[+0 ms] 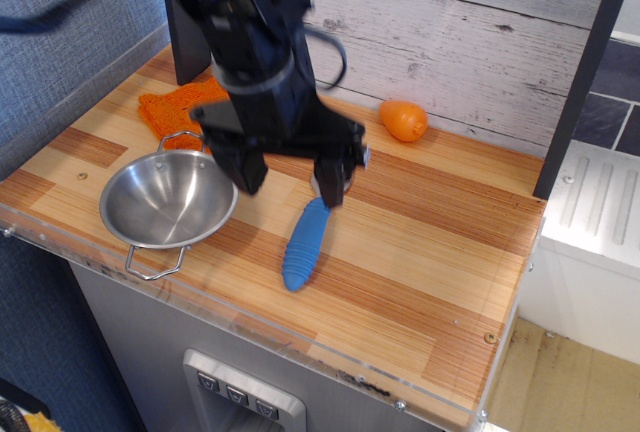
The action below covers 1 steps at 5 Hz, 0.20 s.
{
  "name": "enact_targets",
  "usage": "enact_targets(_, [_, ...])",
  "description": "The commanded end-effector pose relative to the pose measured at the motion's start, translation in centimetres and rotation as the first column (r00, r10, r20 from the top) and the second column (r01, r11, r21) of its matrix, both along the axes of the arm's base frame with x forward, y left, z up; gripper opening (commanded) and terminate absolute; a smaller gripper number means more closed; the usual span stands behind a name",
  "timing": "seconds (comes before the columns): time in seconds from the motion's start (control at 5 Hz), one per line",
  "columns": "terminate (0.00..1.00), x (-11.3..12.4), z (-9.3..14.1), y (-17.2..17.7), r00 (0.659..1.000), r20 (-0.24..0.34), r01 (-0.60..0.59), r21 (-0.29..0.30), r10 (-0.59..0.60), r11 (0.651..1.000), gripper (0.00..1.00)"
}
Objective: Move the blue spoon to the right of the pan
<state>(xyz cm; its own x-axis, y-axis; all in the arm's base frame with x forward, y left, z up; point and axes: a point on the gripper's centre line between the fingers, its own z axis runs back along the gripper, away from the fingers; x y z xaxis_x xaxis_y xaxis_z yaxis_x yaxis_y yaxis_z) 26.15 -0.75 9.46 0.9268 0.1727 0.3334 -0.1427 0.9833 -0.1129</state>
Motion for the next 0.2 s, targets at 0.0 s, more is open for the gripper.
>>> enact_targets(0.0, [1.0, -0.85, 3.53, 1.91, 0.994, 0.103, -0.031, -0.062, 0.038, 0.998, 1.0])
